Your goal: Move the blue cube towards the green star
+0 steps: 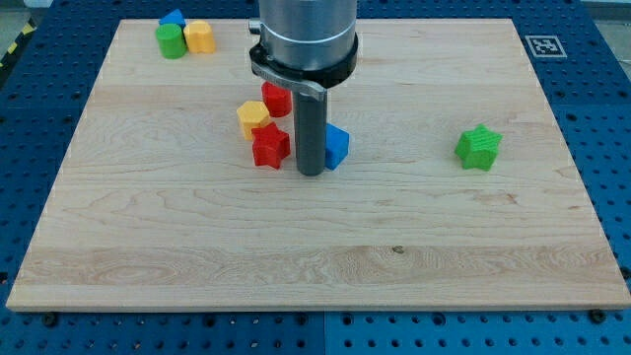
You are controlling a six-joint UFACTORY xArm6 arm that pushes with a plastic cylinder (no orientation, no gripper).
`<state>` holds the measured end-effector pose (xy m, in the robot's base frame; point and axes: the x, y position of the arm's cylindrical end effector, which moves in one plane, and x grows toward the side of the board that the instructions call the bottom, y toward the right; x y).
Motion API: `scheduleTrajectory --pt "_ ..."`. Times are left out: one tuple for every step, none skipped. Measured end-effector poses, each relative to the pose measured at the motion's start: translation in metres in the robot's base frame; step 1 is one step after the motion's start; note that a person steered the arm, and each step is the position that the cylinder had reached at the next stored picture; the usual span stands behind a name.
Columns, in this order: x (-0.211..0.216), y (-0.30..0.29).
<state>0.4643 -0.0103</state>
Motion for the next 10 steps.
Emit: scheduleTrajectory --pt "-0.002 -0.003" --pt "-0.017 -0.02" --pt "-0.032 -0.028" --pt "-0.032 -0.006" --pt "-0.03 0.04" --pt "-0.021 0.078" --pt "0.006 0.076" --pt "0.021 0.072" --pt "0.016 0.087" --pt "0.032 0.106"
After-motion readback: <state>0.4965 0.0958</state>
